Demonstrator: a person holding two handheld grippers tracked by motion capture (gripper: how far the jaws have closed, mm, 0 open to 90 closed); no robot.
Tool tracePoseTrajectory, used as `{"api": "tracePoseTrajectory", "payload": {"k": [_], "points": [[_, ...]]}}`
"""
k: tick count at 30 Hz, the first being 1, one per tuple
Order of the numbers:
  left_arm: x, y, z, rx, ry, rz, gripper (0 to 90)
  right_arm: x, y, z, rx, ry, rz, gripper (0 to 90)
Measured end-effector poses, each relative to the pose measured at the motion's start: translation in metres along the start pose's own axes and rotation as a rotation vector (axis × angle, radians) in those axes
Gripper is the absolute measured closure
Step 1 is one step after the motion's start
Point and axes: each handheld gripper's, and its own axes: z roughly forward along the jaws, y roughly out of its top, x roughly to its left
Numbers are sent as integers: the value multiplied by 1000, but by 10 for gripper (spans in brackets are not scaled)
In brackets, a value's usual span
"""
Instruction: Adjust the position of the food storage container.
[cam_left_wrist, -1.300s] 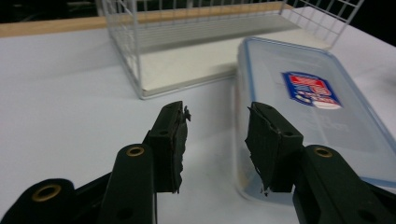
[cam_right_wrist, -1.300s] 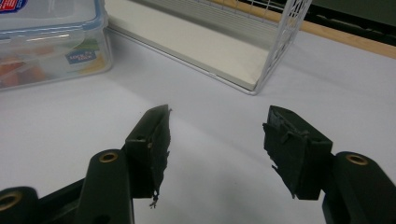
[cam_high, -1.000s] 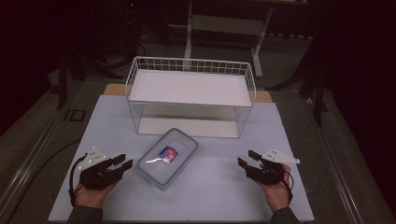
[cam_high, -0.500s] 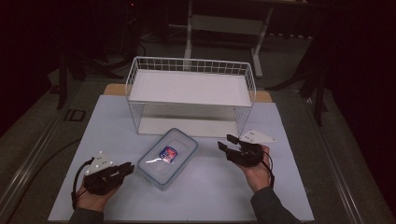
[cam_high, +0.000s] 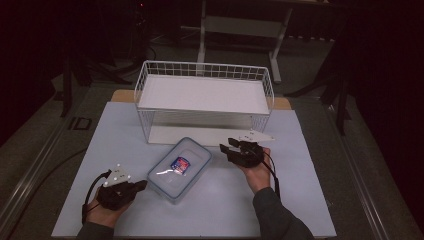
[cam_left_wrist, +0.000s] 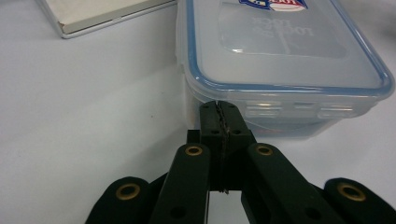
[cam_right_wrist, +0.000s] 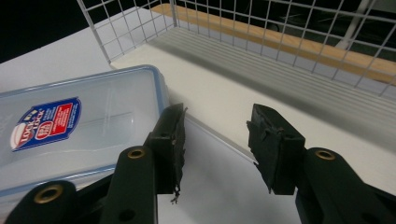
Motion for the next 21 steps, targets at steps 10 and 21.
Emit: {"api": "tracePoseTrajectory", "payload": {"k": [10,21], "points": [[-4,9,13,-8,15,25,896,-2,0,25,50,-17,-1,673],[-4,9,14,-13,20,6,897,1,-1,47,168,26,-40,899]]}}
